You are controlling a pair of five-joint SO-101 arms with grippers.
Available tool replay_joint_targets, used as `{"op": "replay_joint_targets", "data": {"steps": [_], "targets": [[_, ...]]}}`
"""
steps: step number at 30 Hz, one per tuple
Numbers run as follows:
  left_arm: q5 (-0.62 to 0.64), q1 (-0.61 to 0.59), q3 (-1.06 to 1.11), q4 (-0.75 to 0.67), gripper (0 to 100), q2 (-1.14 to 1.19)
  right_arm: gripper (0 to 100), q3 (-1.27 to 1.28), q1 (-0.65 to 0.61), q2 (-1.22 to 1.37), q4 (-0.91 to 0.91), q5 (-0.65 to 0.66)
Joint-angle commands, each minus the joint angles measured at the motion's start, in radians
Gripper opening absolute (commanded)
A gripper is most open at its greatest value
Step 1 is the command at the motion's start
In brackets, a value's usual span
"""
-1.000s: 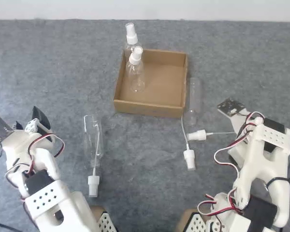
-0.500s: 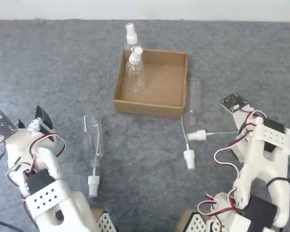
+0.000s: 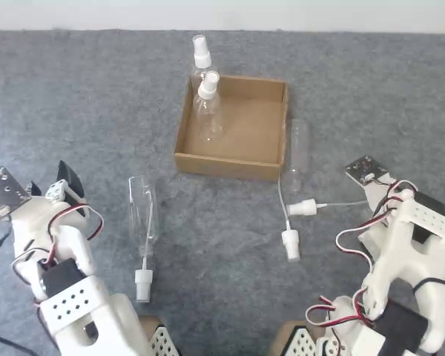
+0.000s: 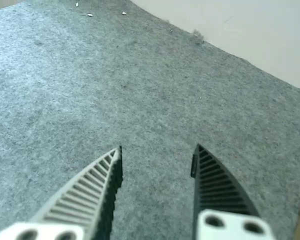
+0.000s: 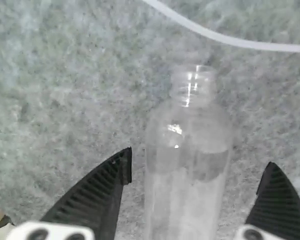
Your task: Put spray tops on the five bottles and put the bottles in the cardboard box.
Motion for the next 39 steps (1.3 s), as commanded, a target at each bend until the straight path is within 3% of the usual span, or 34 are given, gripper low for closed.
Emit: {"op": "replay_joint_targets", "data": {"steps": [1,8,15,27,35,39], "targets": [[-0.009,0.002,-0.005,-0.034,21,-0.014,35.0,-0.006,0.008,-0.045,-0.004,0.015],[-0.009,0.002,-0.005,-0.034,21,-0.014,26.6,-0.008,-0.048,-0.045,0.004,0.011],[-0.009,0.002,-0.005,-0.034,21,-0.014,26.2,-0.008,-0.111,-0.045,-0.005,-0.063],[-0.009,0.002,-0.005,-0.032,21,-0.014,25.8,-0.011,-0.065,-0.045,-0.004,-0.057],[-0.009,0.002,-0.005,-0.032,21,-0.014,5.3,-0.009,-0.065,-0.056,0.002,-0.061],[-0.009,0.002,-0.005,-0.032,21,-0.014,3.5,-0.049,-0.073,-0.058,0.07,-0.064]]}}
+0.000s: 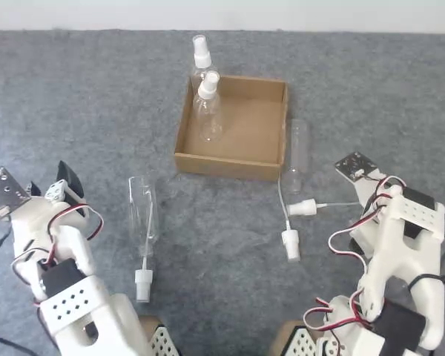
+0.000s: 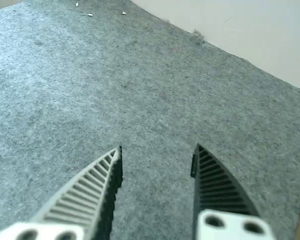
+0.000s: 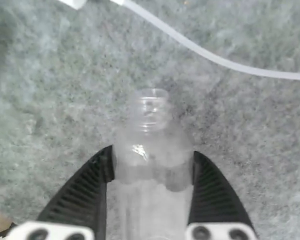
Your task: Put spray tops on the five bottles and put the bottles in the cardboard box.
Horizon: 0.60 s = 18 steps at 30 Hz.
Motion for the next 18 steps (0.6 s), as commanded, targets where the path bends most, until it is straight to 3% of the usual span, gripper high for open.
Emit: {"op": "replay_joint_targets", "data": {"steps": [1,7,13,18], "targets": [[-0.009,0.003,-0.005,-0.032,21,-0.014,3.5,-0.068,0.004,-0.058,0.082,-0.014],[-0.009,0.003,-0.005,-0.032,21,-0.014,3.5,-0.178,0.001,-0.105,0.229,-0.018],[-0.009,0.002,-0.005,-0.032,21,-0.014,3.5,-0.193,-0.111,-0.254,0.3,-0.252],[-0.009,0.0,-0.005,-0.032,21,-0.014,3.5,-0.192,-0.237,-0.383,0.325,-0.37]]}}
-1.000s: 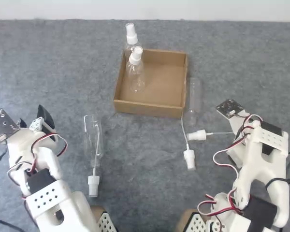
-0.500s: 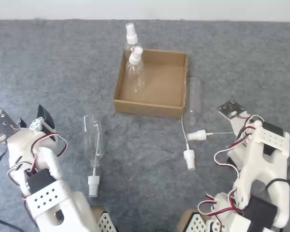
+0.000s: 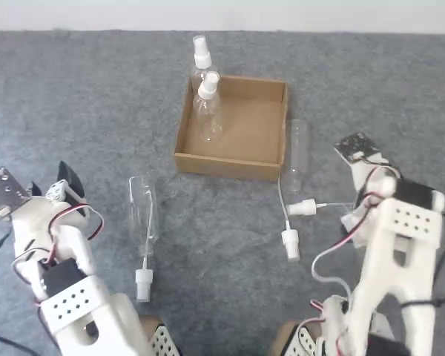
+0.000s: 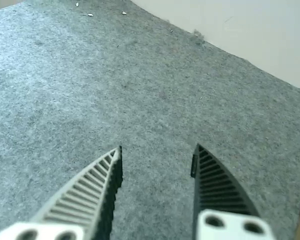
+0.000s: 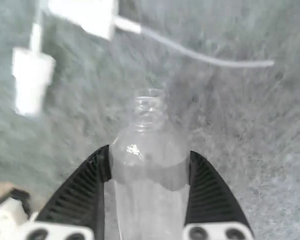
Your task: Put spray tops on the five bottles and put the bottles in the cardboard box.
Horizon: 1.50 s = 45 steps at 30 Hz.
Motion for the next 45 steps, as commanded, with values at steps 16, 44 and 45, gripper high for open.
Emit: {"op": "replay_joint_targets", "data": {"steps": [16,44,45], "targets": [[-0.009,0.002,-0.005,-0.032,21,-0.014,3.2,-0.035,-0.289,-0.338,-0.139,-0.511],[-0.035,0.157,-0.085,0.167,28,-0.014,3.2,0.606,-0.15,-0.908,-0.636,-0.661],[-0.058,0.157,-0.088,0.167,28,-0.012,3.2,0.618,-0.15,-0.928,-0.636,-0.663]]}}
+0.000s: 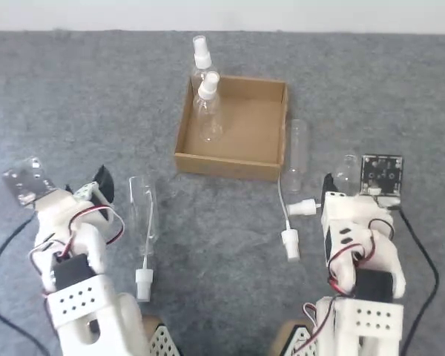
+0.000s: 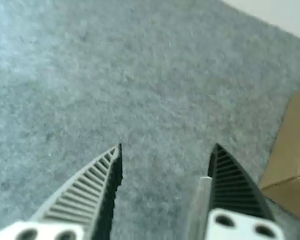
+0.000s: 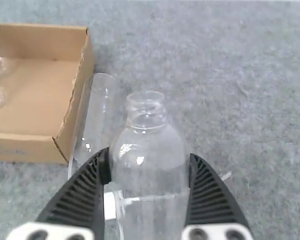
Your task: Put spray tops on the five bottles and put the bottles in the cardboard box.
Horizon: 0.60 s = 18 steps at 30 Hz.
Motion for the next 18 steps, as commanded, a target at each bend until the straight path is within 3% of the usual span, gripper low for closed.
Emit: {"op": "replay_joint_targets", "data": {"steps": [1,4,9,18], "targets": [[-0.074,0.011,-0.084,0.006,28,-0.012,3.2,0.017,0.012,-0.09,-0.025,-0.012],[-0.133,0.049,-0.094,0.026,28,-0.005,3.2,0.051,0.012,-0.154,-0.024,-0.012],[-0.264,0.133,-0.15,0.189,28,-0.005,3.2,0.095,0.012,-0.254,-0.021,-0.012],[-0.448,0.143,-0.312,0.463,28,-0.003,3.1,0.129,0.013,-0.334,-0.016,-0.009]]}}
